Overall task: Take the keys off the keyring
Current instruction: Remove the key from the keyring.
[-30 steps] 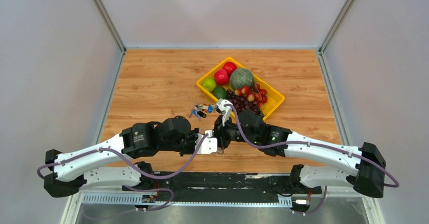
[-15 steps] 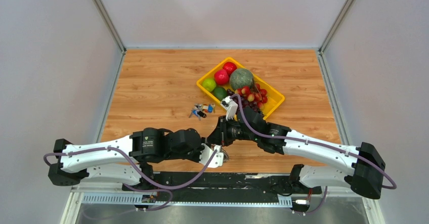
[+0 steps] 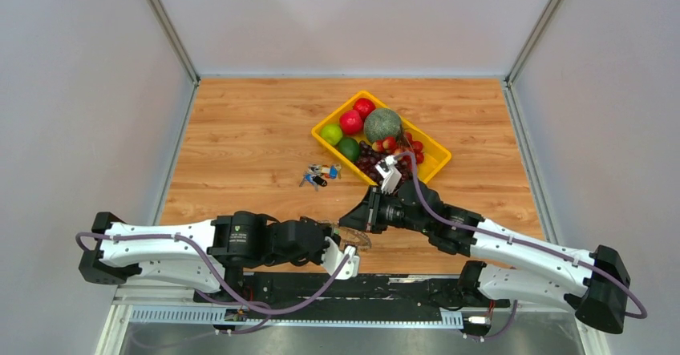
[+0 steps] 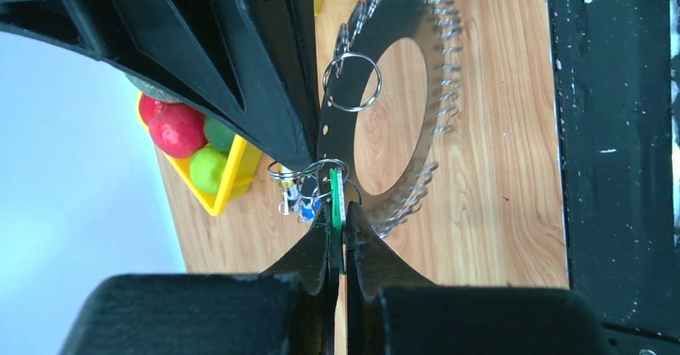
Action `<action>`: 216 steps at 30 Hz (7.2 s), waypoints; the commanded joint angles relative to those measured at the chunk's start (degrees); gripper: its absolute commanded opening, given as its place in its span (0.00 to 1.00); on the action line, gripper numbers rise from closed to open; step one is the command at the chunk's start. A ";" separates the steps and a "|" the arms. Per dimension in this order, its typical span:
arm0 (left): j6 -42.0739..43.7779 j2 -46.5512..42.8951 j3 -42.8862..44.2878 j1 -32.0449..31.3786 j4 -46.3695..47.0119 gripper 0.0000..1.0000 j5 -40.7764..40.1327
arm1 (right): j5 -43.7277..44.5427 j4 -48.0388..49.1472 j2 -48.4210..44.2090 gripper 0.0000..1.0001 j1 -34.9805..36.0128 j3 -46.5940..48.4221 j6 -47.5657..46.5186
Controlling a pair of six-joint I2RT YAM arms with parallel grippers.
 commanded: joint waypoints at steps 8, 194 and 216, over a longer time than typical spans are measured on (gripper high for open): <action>-0.62 -4.97 -3.32 -3.27 7.47 0.00 7.93 | 13.38 6.59 -5.39 0.05 -3.98 -3.10 0.96; -7.34 -5.17 -1.04 12.99 15.70 0.00 16.65 | -11.24 -6.41 -14.09 0.03 7.03 8.75 -89.85; -1.33 -12.23 -5.09 13.69 22.29 0.00 18.91 | 2.49 7.36 -11.81 0.29 6.95 -0.06 -79.20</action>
